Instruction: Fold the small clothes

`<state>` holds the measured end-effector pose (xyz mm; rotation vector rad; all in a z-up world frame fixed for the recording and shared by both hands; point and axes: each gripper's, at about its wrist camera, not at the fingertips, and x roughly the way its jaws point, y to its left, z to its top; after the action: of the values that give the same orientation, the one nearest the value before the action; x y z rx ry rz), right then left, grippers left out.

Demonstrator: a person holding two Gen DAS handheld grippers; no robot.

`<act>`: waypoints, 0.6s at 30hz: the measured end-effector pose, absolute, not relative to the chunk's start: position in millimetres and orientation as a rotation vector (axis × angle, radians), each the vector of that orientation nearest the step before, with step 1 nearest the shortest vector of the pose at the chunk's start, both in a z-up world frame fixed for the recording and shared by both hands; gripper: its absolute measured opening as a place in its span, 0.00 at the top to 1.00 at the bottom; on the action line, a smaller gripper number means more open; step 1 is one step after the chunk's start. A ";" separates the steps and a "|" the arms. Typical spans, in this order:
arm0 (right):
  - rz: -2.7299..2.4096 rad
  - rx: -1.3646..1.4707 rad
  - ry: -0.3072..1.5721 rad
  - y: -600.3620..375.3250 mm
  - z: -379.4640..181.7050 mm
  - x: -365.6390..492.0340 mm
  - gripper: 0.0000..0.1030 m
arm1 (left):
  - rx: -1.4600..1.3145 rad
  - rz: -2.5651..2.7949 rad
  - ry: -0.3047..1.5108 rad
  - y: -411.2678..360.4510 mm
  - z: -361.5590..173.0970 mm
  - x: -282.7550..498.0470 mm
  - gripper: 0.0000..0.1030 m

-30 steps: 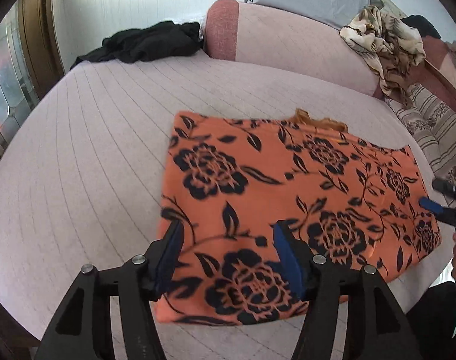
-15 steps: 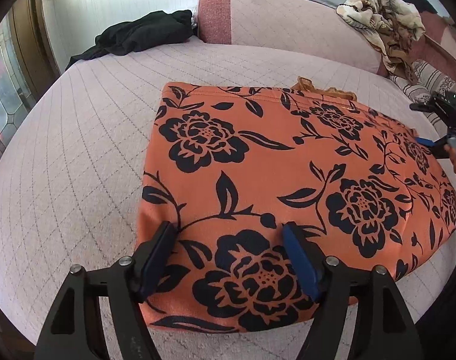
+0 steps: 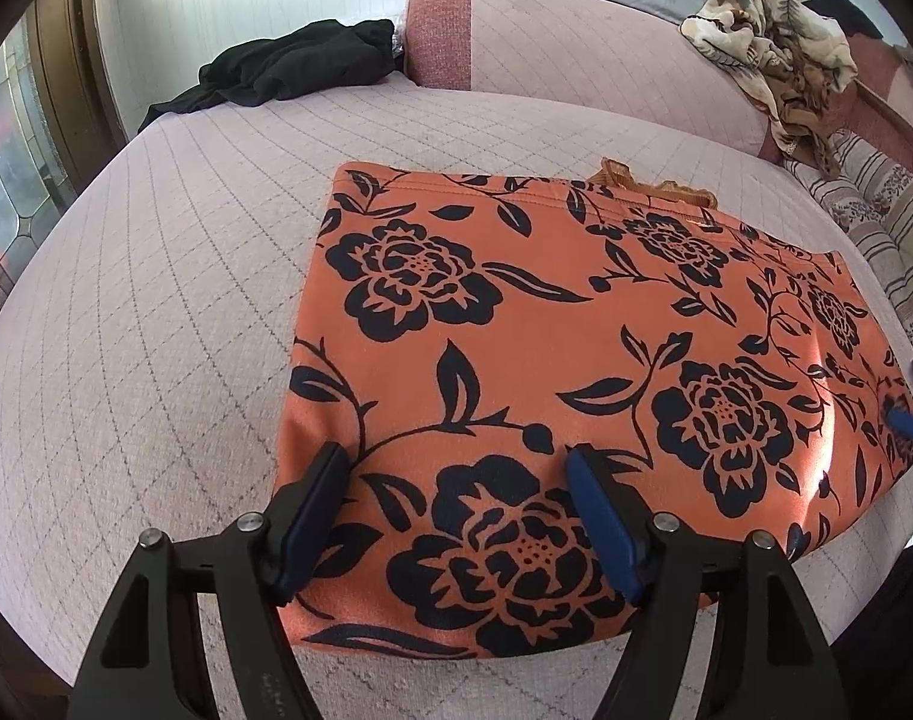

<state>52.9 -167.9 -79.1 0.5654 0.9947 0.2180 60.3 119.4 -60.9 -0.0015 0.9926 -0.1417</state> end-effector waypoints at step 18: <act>0.197 0.621 0.910 -214.8 -42.2 117.3 0.11 | -0.037 -0.114 0.981 132.6 -57.6 55.2 0.26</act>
<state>117.3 -214.8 -42.2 0.6205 0.9096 0.1969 55.2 132.6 -57.6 -0.0375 0.9809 -0.1142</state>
